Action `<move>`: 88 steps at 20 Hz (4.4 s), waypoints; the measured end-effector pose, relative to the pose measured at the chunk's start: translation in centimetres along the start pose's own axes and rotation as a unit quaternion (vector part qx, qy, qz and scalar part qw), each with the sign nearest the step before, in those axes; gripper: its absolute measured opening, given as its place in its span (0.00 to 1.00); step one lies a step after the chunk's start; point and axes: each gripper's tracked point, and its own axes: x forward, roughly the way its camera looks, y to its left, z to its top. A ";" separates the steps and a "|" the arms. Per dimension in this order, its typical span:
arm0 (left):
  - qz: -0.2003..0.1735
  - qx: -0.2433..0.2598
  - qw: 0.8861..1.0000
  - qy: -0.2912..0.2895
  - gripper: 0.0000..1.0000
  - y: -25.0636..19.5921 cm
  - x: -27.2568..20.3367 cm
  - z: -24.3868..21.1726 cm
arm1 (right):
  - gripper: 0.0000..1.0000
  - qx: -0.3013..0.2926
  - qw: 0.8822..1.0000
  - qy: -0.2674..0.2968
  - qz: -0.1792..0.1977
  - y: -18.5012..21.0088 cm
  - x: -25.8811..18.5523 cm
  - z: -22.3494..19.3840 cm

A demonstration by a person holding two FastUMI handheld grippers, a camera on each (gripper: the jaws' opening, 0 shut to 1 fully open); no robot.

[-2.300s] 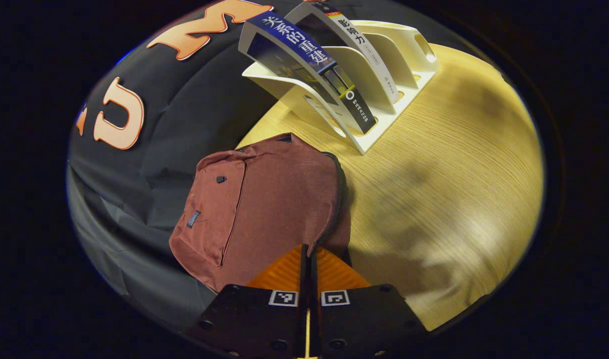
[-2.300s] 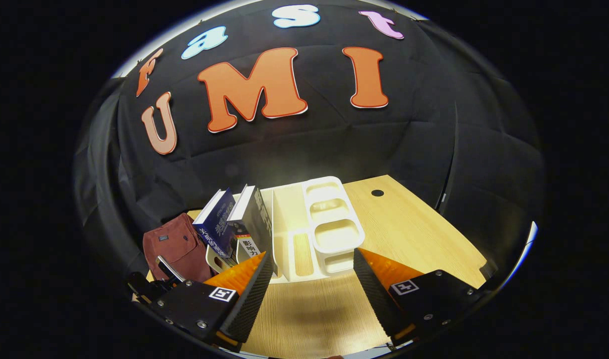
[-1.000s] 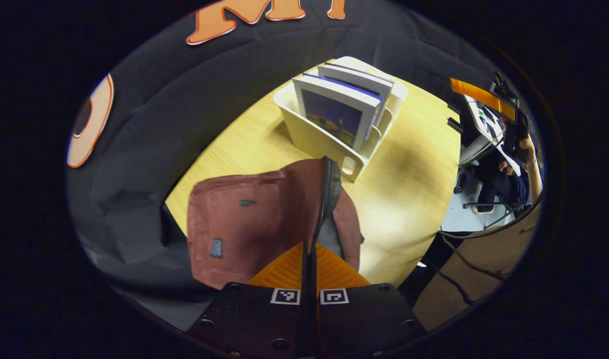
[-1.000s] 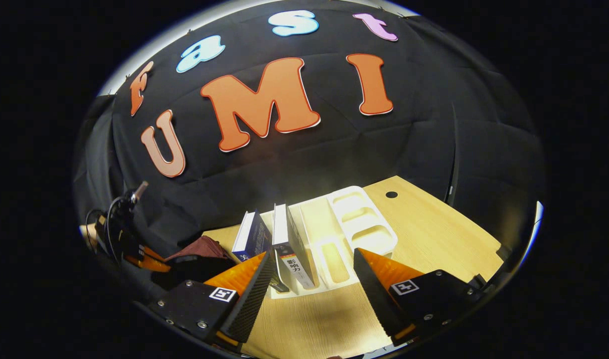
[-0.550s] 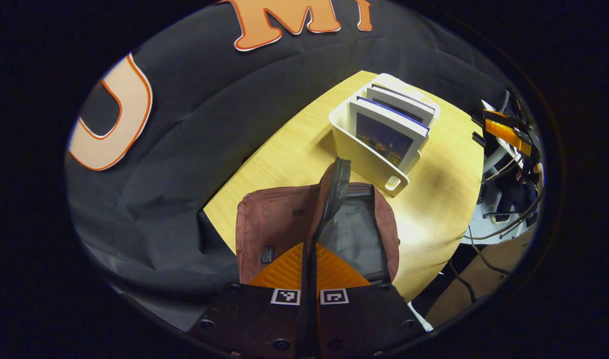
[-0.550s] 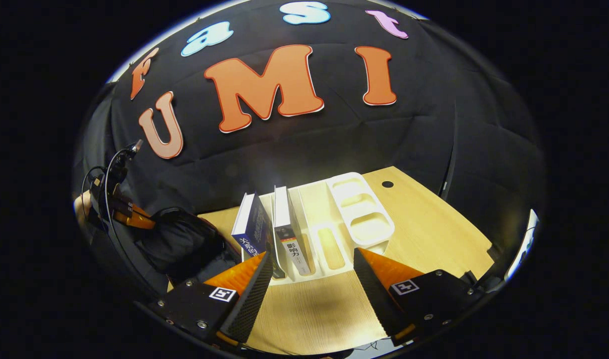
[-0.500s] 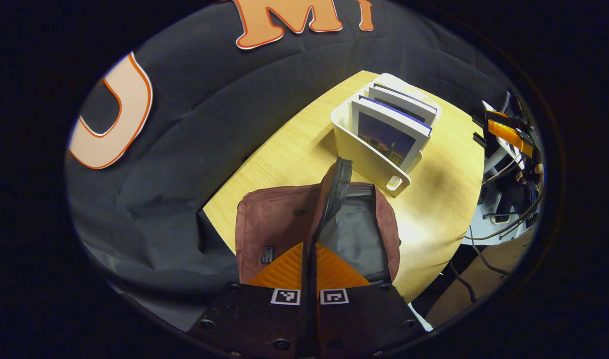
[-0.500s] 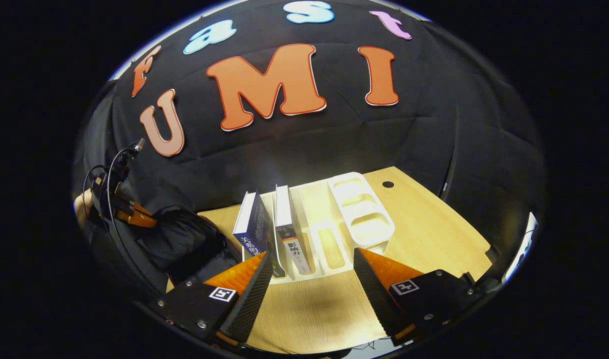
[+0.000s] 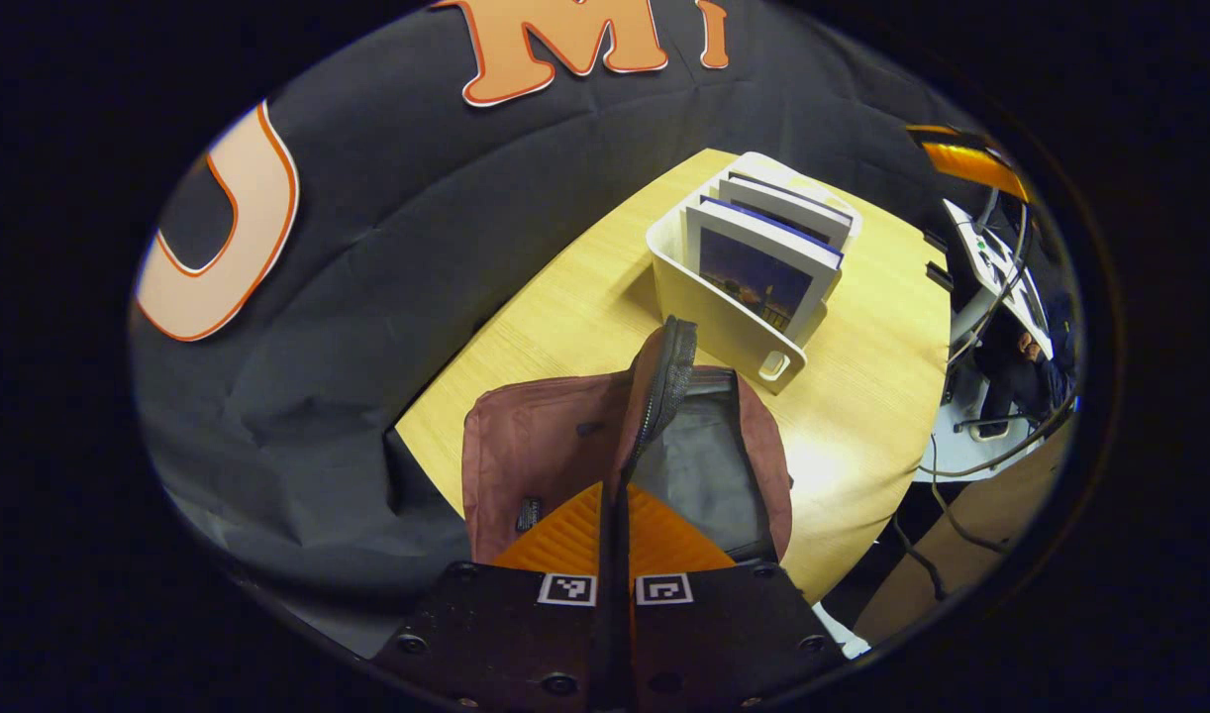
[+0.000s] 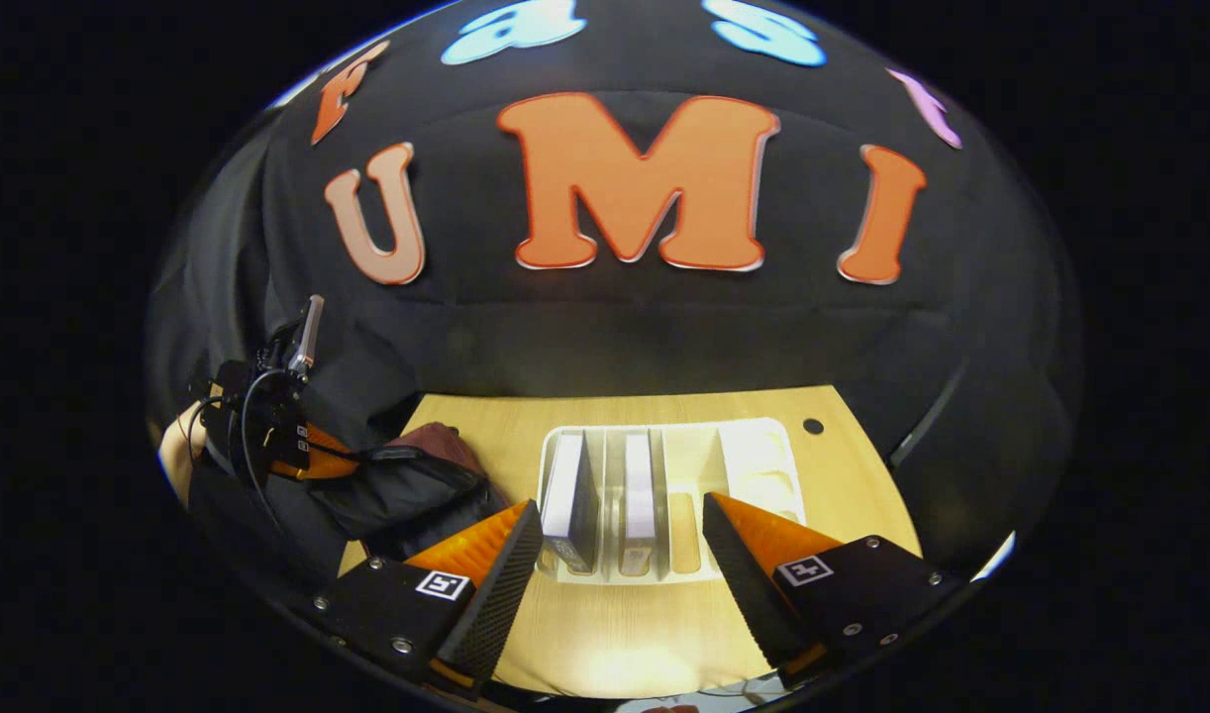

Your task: Open the schoolbag, grab two books from the bookshelf and put them into the schoolbag.

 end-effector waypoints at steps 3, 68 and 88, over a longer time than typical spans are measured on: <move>-0.002 -0.005 1.000 -0.003 0.00 0.3 0.3 -0.3 | 0.97 -0.034 0.997 0.068 0.019 3.3 4.0 1.7; 0.010 0.057 0.998 -0.016 0.00 -2.3 -2.7 1.4 | 0.30 0.474 0.843 0.124 0.221 23.2 14.5 -18.1; 0.012 0.064 0.998 -0.006 0.01 -2.3 -2.2 1.2 | 0.96 0.449 0.852 0.219 0.159 28.5 19.1 -19.4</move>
